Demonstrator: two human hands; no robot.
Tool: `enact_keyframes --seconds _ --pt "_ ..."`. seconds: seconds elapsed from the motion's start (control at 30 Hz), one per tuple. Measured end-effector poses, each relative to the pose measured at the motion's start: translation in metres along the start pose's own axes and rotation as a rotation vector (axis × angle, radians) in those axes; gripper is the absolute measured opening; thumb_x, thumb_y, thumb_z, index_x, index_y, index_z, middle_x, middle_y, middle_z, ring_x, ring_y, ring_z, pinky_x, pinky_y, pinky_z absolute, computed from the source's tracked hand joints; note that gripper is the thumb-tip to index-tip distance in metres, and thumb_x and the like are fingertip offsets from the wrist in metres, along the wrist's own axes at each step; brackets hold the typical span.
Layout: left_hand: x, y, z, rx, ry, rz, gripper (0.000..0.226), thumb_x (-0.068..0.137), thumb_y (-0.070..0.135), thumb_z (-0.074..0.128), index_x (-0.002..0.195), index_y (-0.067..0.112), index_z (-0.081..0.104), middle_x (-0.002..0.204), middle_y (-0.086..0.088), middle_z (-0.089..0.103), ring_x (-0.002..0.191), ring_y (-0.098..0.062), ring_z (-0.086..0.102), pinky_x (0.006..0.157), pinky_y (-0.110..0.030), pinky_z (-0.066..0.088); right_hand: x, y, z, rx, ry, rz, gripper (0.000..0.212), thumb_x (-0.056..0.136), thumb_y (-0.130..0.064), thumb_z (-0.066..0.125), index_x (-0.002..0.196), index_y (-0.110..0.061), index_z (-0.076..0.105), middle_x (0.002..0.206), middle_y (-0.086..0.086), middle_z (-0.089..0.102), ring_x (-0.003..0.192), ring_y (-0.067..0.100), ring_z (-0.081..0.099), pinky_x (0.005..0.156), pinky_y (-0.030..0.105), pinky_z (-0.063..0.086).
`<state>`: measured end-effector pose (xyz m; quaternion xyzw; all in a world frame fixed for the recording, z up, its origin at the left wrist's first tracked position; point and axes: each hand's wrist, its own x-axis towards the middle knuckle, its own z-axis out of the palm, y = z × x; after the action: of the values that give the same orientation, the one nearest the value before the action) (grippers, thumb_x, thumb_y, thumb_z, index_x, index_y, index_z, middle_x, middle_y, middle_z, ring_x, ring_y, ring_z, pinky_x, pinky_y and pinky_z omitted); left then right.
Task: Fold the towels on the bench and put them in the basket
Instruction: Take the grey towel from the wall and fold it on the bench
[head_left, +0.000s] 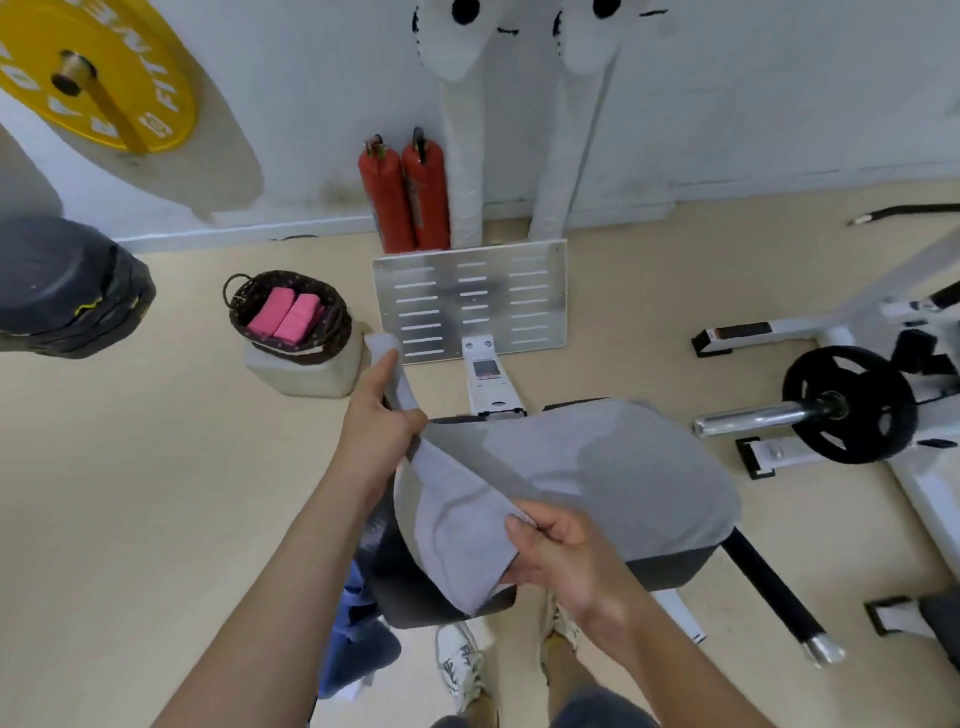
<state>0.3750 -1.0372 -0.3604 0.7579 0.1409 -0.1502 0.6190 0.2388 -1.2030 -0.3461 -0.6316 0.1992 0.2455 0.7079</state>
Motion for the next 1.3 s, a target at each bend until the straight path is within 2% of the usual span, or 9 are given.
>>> enact_keyframes --seconds 0.17,0.3,0.4,0.53,0.67,0.8,1.0,1.17,1.3 --pt "0.009 0.027 0.093 0.167 -0.115 0.078 0.082 0.076 -0.010 0.051 0.145 0.030 0.031 0.143 0.005 0.040 0.098 -0.031 0.057 0.058 -0.026 0.045 -0.020 -0.005 -0.073 0.177 0.112 -0.059 0.024 0.096 -0.011 0.050 0.101 -0.013 0.073 0.097 0.012 0.075 0.088 0.024 0.072 0.071 0.029 0.057" --pt "0.015 0.036 0.174 0.325 -0.229 0.140 0.057 0.073 -0.008 0.051 0.109 0.036 0.041 0.110 0.008 0.043 0.095 -0.029 0.050 0.070 -0.037 0.047 -0.030 0.008 -0.124 0.296 0.239 -0.073 0.026 0.097 -0.008 0.047 0.103 -0.011 0.072 0.098 0.016 0.074 0.091 0.031 0.071 0.076 0.035 0.059" --pt "0.019 0.032 0.232 0.441 -0.310 0.186 0.059 0.072 0.002 0.057 0.127 0.018 0.040 0.108 0.005 0.034 0.100 -0.023 0.044 0.085 -0.037 0.044 -0.026 0.028 -0.162 0.296 0.399 -0.041 0.025 0.098 -0.008 0.048 0.101 -0.011 0.072 0.092 0.011 0.074 0.084 0.027 0.069 0.079 0.034 0.058" --pt "0.010 -0.001 0.270 0.640 -0.434 0.297 0.069 0.073 0.012 0.066 0.137 0.019 0.040 0.123 0.000 0.045 0.115 -0.028 0.048 0.099 -0.028 0.037 -0.003 0.075 -0.204 0.061 0.595 0.072 0.024 0.095 -0.015 0.048 0.091 0.006 0.058 0.069 0.018 0.043 0.067 0.021 0.045 0.068 0.034 0.048" --pt "-0.050 -0.054 0.255 0.886 -0.520 0.552 0.024 0.079 0.028 0.066 0.102 0.026 0.059 0.098 0.005 0.050 0.083 -0.018 0.056 0.071 -0.025 0.045 0.007 0.094 -0.221 -0.179 0.605 0.098 0.021 0.085 -0.022 0.048 0.068 -0.011 0.045 0.058 0.004 0.043 0.059 0.023 0.047 0.066 0.047 0.049" --pt "-0.080 -0.085 0.247 1.058 -0.596 0.678 0.019 0.078 0.037 0.058 0.095 0.028 0.059 0.087 0.007 0.051 0.078 -0.016 0.054 0.061 -0.025 0.044 0.004 0.085 -0.224 -0.262 0.651 0.057 0.033 0.086 -0.020 0.058 0.056 -0.021 0.042 0.052 -0.005 0.044 0.051 0.009 0.041 0.058 0.028 0.038" --pt "-0.025 -0.033 0.277 0.828 -0.427 0.385 0.018 0.089 0.024 0.052 0.082 0.018 0.068 0.078 0.004 0.067 0.074 -0.015 0.057 0.072 -0.029 0.045 0.003 0.089 -0.221 -0.315 0.708 0.016 0.041 0.085 -0.016 0.056 0.055 -0.026 0.030 0.049 -0.005 0.035 0.048 0.011 0.031 0.049 0.022 0.027" --pt "0.068 -0.036 0.323 1.007 -0.403 0.078 0.019 0.089 0.027 0.047 0.091 0.019 0.065 0.089 -0.002 0.067 0.090 -0.024 0.062 0.071 -0.027 0.043 0.005 0.097 -0.218 -0.382 0.703 -0.017 0.019 0.087 -0.012 0.052 0.075 -0.028 0.054 0.051 -0.004 0.042 0.050 0.009 0.040 0.053 0.027 0.034" --pt "0.102 -0.058 0.346 1.205 -0.438 -0.016 0.035 0.085 0.039 0.045 0.097 0.009 0.059 0.099 -0.012 0.065 0.095 -0.032 0.060 0.071 -0.032 0.042 0.005 0.103 -0.226 -0.391 0.616 -0.014 0.024 0.087 -0.018 0.052 0.083 -0.041 0.055 0.056 0.000 0.053 0.051 0.009 0.046 0.052 0.022 0.036"
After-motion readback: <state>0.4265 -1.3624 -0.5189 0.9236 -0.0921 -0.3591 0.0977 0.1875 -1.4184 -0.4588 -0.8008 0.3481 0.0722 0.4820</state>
